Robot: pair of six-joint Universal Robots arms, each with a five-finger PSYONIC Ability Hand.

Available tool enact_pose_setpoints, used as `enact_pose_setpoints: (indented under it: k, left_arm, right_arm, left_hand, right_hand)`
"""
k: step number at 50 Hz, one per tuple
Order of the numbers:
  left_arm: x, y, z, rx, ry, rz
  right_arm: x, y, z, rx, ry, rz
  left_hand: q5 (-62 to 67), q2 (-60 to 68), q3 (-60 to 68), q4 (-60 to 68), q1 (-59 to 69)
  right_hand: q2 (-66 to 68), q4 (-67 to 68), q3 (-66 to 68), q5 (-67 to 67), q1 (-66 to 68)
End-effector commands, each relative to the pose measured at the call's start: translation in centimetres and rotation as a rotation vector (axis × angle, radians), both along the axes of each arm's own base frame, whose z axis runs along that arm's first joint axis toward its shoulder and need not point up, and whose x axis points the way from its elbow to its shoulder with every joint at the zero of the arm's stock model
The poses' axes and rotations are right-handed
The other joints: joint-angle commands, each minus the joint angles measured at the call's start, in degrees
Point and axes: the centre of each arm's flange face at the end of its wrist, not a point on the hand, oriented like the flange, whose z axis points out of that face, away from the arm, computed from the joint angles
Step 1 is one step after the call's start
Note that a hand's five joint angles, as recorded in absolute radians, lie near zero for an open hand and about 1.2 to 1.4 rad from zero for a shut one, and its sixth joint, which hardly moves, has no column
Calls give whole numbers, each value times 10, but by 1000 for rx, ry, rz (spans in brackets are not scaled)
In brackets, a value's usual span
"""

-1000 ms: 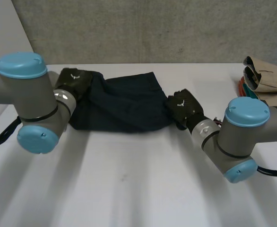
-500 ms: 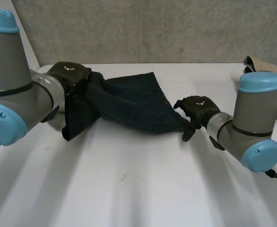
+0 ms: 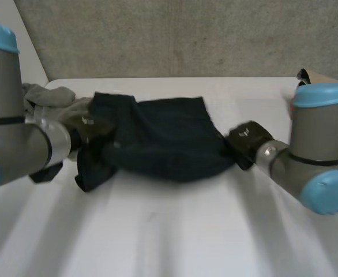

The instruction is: Fold the laundry.

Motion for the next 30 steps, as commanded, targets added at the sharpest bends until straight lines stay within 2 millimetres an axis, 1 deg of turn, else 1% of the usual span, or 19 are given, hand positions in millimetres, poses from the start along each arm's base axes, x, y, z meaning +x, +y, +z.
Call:
enact_pose_setpoints:
  k: [1,3,5,6,8,11,15,16,18,19,20,23,26,27,30]
  left_arm:
    - [15,49,-20,127,-179,-181]
    - [18,61,-22,147,-185,-197]
    - [20,67,-22,154,-185,-204]
    - [20,70,-22,155,-182,-210]
    - [20,72,-22,154,-173,-213]
    - [18,69,-22,139,-167,-215]
    - [12,52,-28,97,-157,-192]
    - [10,43,-31,79,-156,-181]
    - [6,35,-34,63,-151,-179]
    - [4,31,-36,57,-150,-179]
    - [0,24,-39,49,-151,-185]
    - [-7,13,-40,33,-156,-189]
    - [-11,8,-37,18,-157,-189]
    - [-14,3,-30,-12,-151,-185]
    - [-19,-5,-19,-68,-132,-187]
  right_arm:
    - [-48,80,23,52,447,263]
    - [-52,88,30,19,445,270]
    - [-53,93,34,15,431,271]
    - [-54,99,33,24,416,277]
    - [-52,102,30,35,401,294]
    - [-50,99,28,45,376,302]
    - [-43,83,25,26,358,279]
    - [-40,73,23,16,344,251]
    - [-37,63,22,7,322,213]
    - [-35,59,20,5,311,198]
    - [-32,52,17,4,292,166]
    - [-27,44,14,1,261,129]
    - [-24,42,14,-13,249,120]
    - [-23,42,14,-21,245,124]
    - [-22,42,15,-34,240,127]
  left_hand:
    - [136,114,117,113,134]
    - [136,114,117,113,134]
    - [136,114,117,113,134]
    - [136,114,117,113,134]
    - [136,114,117,113,134]
    - [119,97,101,96,117]
    - [84,62,66,61,82]
    - [37,15,19,14,35]
    - [-47,-69,-65,-70,-49]
    - [-111,-133,-129,-134,-113]
    - [-286,-308,-304,-309,-288]
    - [-564,-586,-583,-587,-566]
    - [-564,-586,-583,-587,-566]
    - [-564,-586,-583,-587,-566]
    - [-564,-586,-583,-587,-566]
  right_hand:
    - [125,116,122,119,168]
    - [125,116,122,119,168]
    - [125,116,122,119,168]
    - [125,116,122,119,168]
    - [125,116,122,119,168]
    - [125,116,122,119,168]
    - [125,116,122,119,168]
    - [125,116,122,119,168]
    - [125,116,122,119,168]
    - [125,116,122,119,168]
    - [125,116,122,119,168]
    - [125,116,122,119,168]
    - [125,116,122,119,168]
    - [125,116,122,119,168]
    - [125,116,122,119,168]
